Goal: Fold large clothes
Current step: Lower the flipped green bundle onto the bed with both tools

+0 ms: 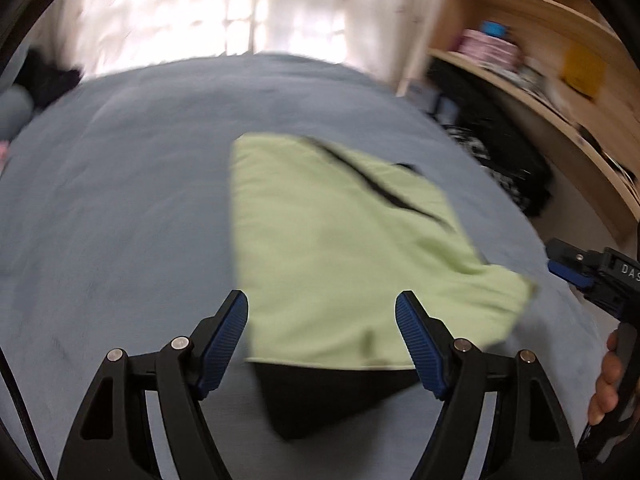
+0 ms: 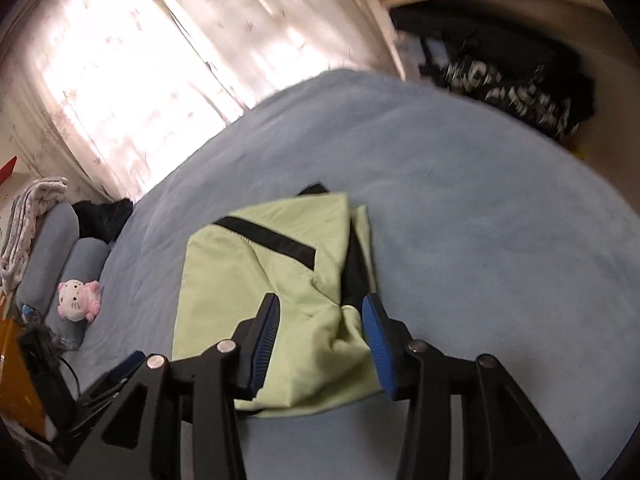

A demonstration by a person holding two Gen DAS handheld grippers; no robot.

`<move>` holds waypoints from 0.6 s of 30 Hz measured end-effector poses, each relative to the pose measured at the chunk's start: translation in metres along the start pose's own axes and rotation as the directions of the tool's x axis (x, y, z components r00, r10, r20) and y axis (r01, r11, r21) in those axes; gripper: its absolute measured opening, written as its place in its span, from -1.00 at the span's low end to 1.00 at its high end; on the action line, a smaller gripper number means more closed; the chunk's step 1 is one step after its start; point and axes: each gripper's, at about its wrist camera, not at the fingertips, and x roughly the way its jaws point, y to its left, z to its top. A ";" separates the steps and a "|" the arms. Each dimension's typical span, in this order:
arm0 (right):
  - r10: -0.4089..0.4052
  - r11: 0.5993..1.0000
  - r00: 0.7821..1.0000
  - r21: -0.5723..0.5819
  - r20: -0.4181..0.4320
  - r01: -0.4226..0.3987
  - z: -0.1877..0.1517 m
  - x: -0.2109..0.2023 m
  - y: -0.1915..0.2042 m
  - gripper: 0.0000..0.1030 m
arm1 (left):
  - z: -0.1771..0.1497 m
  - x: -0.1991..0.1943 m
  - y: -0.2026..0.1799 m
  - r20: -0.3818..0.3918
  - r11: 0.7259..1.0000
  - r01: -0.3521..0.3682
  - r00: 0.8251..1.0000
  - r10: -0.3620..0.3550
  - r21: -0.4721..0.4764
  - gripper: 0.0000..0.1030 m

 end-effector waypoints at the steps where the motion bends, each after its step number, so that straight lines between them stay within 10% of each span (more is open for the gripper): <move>1: 0.013 1.000 1.000 0.004 -0.028 -0.013 0.002 0.009 -0.001 -0.17 | -0.002 0.006 0.010 -0.018 1.000 0.002 1.000 -0.003 -0.028 0.45; 7: 0.037 0.999 0.974 0.036 -0.222 -0.030 -0.013 0.053 -0.018 -0.17 | -0.025 0.040 0.027 -0.113 0.996 0.023 0.993 -0.032 -0.083 0.45; 18: 0.090 0.996 0.949 0.018 -0.302 -0.089 -0.013 0.077 -0.020 -0.17 | -0.042 0.055 0.025 -0.120 0.993 0.081 0.989 -0.091 -0.091 0.45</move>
